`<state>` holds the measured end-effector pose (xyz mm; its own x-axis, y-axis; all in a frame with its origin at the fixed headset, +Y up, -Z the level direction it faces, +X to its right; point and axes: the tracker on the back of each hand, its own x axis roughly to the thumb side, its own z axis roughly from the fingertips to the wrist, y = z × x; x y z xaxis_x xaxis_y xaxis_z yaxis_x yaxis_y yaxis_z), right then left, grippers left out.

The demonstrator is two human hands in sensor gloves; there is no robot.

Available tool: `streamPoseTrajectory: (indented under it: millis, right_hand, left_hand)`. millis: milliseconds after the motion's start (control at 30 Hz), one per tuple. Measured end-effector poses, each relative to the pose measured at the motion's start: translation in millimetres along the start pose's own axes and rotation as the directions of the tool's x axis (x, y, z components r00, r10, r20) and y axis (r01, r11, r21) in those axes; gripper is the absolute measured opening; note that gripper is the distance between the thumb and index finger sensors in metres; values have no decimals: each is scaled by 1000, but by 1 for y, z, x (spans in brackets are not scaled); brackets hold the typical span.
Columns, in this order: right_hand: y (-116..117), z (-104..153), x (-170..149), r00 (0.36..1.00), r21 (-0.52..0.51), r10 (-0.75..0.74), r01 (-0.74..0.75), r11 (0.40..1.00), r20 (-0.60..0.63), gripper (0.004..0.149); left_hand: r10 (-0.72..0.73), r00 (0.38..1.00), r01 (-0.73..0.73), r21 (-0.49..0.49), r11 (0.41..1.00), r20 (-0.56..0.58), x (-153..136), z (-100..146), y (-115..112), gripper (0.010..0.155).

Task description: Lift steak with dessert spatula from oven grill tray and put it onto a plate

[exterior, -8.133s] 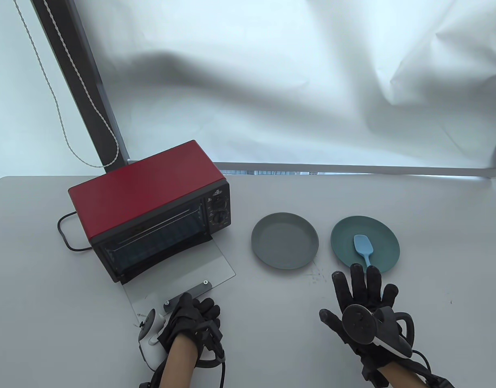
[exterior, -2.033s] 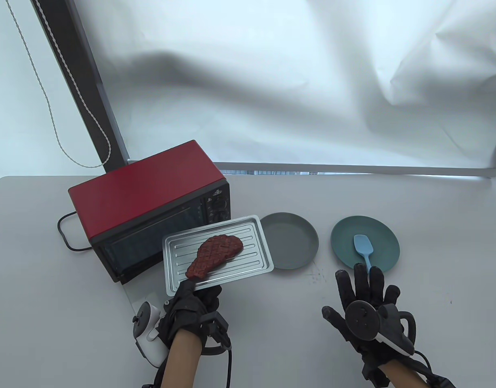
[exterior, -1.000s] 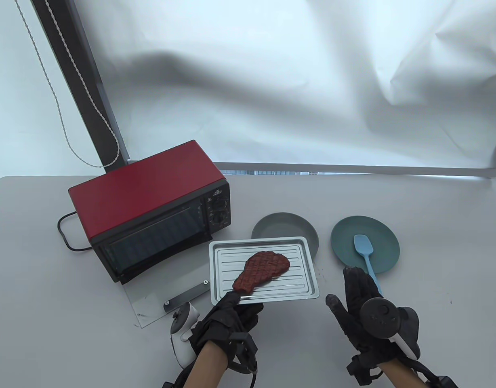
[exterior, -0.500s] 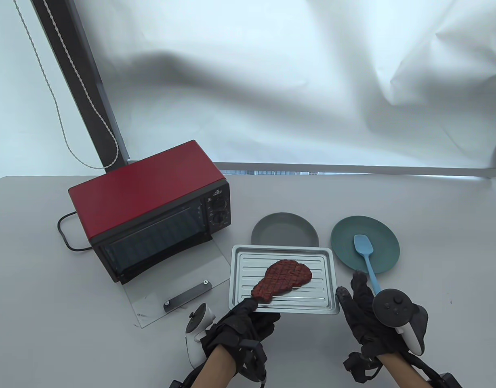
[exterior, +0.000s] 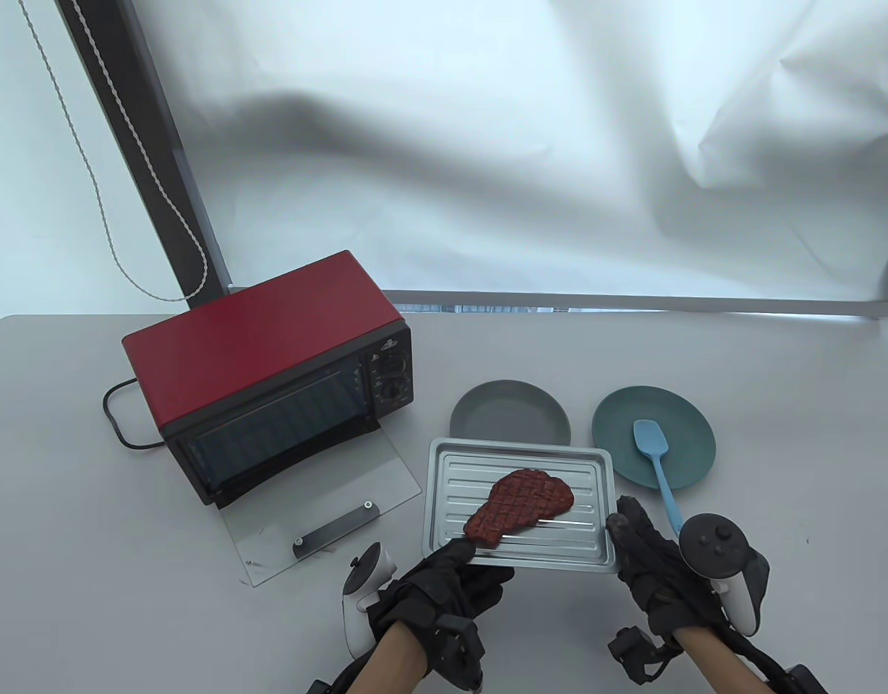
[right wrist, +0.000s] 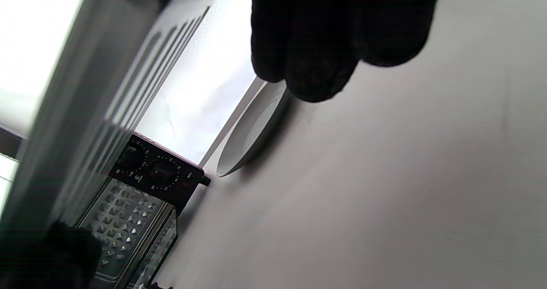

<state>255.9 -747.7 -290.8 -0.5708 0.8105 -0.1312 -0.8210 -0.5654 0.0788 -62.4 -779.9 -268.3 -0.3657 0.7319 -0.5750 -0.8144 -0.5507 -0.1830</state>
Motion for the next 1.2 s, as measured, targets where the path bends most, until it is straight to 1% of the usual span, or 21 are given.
streamPoseTrajectory:
  millis: [167, 233, 367, 500, 533, 633, 700, 800, 867, 933, 967, 1000, 1033, 1067, 1133, 1167, 1200]
  right_hand:
    - [-1, 0, 0, 998, -8, -65, 65, 998, -1, 53]
    - [-2, 1, 2, 994, -17, -112, 112, 994, 5, 51]
    - [-5, 5, 9, 997, -102, 18, -10, 995, 76, 51]
    - [-9, 9, 14, 994, -135, 11, 3, 991, 106, 49]
    - [-10, 9, 14, 994, -145, 18, -1, 989, 110, 49]
    - [-16, 11, 14, 992, -181, 25, -2, 983, 123, 48]
    - [-21, 12, 13, 992, -196, 9, 16, 981, 124, 48]
    - [-27, 12, 11, 993, -210, -12, 38, 977, 120, 47]
    - [-30, 12, 11, 993, -215, -24, 50, 975, 119, 47]
    - [-32, 12, 11, 992, -220, -26, 52, 974, 120, 47]
    - [-33, 12, 10, 992, -224, -22, 49, 973, 122, 48]
    - [-33, 12, 10, 992, -226, -19, 46, 973, 122, 48]
    - [-33, 12, 10, 992, -226, -18, 46, 973, 122, 48]
    - [-33, 12, 10, 992, -226, -18, 45, 973, 121, 48]
    - [-33, 12, 10, 993, -225, -13, 39, 974, 117, 48]
    - [-33, 12, 9, 993, -225, -9, 35, 974, 116, 48]
    - [-33, 12, 9, 994, -225, 4, 21, 974, 113, 47]
  left_hand:
    - [-6, 1000, 6, -10, 1000, -9, -2, -1, -2, 47]
    - [9, 1000, -9, -35, 999, -8, -2, -2, -4, 47]
    - [4, 1000, -4, -74, 997, 3, 0, -3, -6, 48]
    - [-37, 999, 40, -97, 994, 38, 8, -1, -7, 49]
    - [-58, 997, 62, -88, 994, 46, 10, 0, -7, 49]
    - [-165, 982, 167, -16, 986, 96, 21, 5, -3, 55]
    - [-245, 960, 242, 35, 970, 134, 30, 10, -1, 55]
    - [-377, 908, 362, 112, 925, 182, 42, 20, -1, 65]
    - [-487, 852, 457, 181, 871, 194, 50, 27, -4, 69]
    - [-621, 761, 568, 271, 777, 189, 56, 34, -9, 71]
    - [-686, 705, 617, 319, 719, 180, 59, 37, -11, 73]
    - [-750, 641, 662, 375, 649, 165, 62, 41, -13, 73]
    - [-818, 557, 705, 439, 557, 144, 65, 45, -16, 74]
    - [-839, 527, 717, 461, 523, 133, 65, 46, -17, 74]
    - [-926, 372, 756, 557, 345, 67, 68, 50, -21, 75]
    - [-953, 302, 764, 589, 263, 34, 69, 52, -22, 75]
    - [-975, 221, 768, 618, 168, -10, 69, 54, -25, 75]
